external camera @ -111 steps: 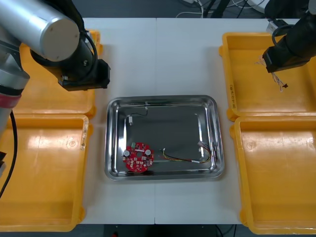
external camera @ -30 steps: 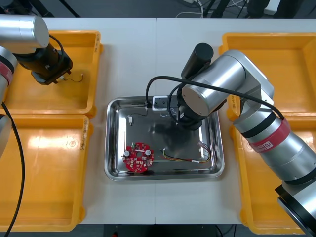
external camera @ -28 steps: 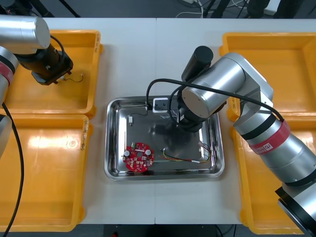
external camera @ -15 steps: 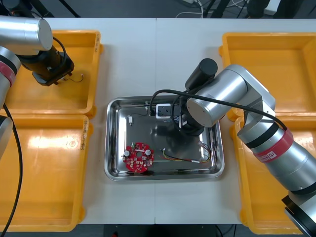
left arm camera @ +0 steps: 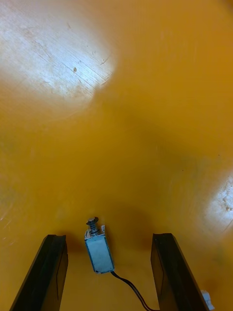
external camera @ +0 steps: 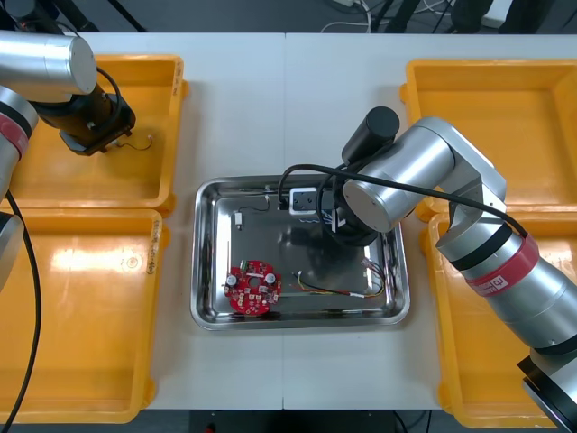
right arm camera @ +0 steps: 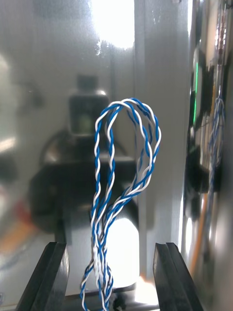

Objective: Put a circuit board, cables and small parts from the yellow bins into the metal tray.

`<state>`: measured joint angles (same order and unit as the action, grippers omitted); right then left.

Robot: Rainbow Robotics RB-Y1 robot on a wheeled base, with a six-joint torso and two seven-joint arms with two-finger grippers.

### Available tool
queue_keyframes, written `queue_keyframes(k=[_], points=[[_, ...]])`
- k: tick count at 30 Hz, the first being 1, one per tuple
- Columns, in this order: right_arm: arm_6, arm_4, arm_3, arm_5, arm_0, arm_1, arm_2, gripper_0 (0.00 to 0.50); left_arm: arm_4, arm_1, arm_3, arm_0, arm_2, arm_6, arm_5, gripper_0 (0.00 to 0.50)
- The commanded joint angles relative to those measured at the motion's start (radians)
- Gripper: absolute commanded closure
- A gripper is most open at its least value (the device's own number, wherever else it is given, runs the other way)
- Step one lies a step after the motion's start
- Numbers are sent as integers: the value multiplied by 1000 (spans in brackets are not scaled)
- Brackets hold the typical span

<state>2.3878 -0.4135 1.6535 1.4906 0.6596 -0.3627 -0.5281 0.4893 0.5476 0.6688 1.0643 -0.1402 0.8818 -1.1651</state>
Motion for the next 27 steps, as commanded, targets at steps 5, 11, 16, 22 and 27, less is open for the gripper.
queue_keyframes(k=[5,11,16,22,27], points=[[16,-10,118,132,6,-22,45,0,-15,-11,11,-10,-32,-20,16,62],[2,-79,158,284,61,-22,102,0,-9,-8,11,-13,-58,-20,25,500],[-2,-157,161,379,106,-22,168,0,-8,-8,11,-15,-62,-17,33,500],[-12,-214,163,429,172,-27,227,0,2,3,12,-17,-68,-1,18,500],[-36,-252,169,429,219,-59,238,0,31,44,91,-17,-47,60,-104,500]])
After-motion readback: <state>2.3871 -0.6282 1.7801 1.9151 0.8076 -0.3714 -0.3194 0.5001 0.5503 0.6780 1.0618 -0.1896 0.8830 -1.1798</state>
